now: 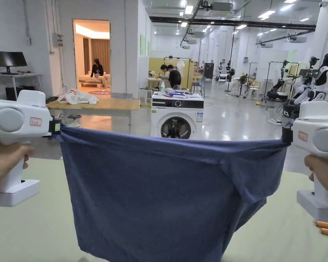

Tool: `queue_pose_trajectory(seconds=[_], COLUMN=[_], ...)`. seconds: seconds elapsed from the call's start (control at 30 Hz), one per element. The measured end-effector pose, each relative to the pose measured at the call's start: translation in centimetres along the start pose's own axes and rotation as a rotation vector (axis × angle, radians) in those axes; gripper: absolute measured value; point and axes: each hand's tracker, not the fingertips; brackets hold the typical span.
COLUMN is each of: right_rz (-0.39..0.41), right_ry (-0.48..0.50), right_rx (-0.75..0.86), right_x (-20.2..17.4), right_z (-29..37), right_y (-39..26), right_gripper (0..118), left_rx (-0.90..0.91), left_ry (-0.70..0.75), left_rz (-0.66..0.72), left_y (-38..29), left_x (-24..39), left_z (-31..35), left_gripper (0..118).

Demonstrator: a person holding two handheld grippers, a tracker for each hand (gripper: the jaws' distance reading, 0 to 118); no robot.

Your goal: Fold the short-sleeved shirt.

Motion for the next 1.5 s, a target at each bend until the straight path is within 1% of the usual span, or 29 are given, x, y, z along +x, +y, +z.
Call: queue_pose_trajectory(seconds=[0.17,0.27,0.37,0.53,0.63,0.7,0.77,0.93,1.03,1.17,1.27,1.5], right_rz=[0.01,0.032,0.033,0.08,0.101,0.107,0.095,0.113,0.11,0.104,0.101,0.083], right_ry=[-0.025,-0.049,-0.064,-0.093,-0.108,-0.104,-0.092,-0.097,-0.075,-0.072,-0.063,-0.043], right_rx=[0.051,0.087,0.118,0.177,0.19,0.173,0.135,0.046,-0.022,-0.068,-0.091,-0.127], right_x=[-0.3,-0.7,-1.0,-1.6,-1.9,-2.1,-2.2,-2.8,-2.7,-1.8,-1.3,0.3], right_z=[-1.6,-2.6,-3.5,-4.2,-4.4,-4.6,-4.6,-3.6,-2.3,-0.6,2.3,10.2], right_y=[4.1,6.6,8.7,10.0,8.8,7.2,5.0,-2.8,-7.8,-13.2,-15.8,-18.9], right_gripper=[4,4,4,4,4,4,4,4,4,4,4,4], left_rx=[0.044,0.069,0.089,0.112,0.115,0.102,0.071,-0.028,-0.089,-0.127,-0.136,-0.126], left_ry=[0.021,0.034,0.042,0.057,0.056,0.05,0.044,0.012,-0.013,-0.033,-0.048,-0.071], left_rz=[-0.003,-0.031,-0.042,-0.051,-0.052,-0.064,-0.062,-0.037,0.018,0.07,0.099,0.13], left_y=[4.1,6.8,8.7,9.8,8.5,6.8,4.6,-3.7,-9.4,-15.8,-19.1,-23.2], left_x=[-0.5,-0.6,-0.7,-0.9,-0.9,-0.8,-0.8,-0.7,-1.1,-1.1,-1.2,-1.5], left_z=[-1.4,-2.0,-2.4,-3.0,-3.3,-3.7,-4.1,-4.6,-4.3,-1.6,1.2,8.7], left_gripper=[0,0,0,0,0,0,0,0,0,0,0,0])
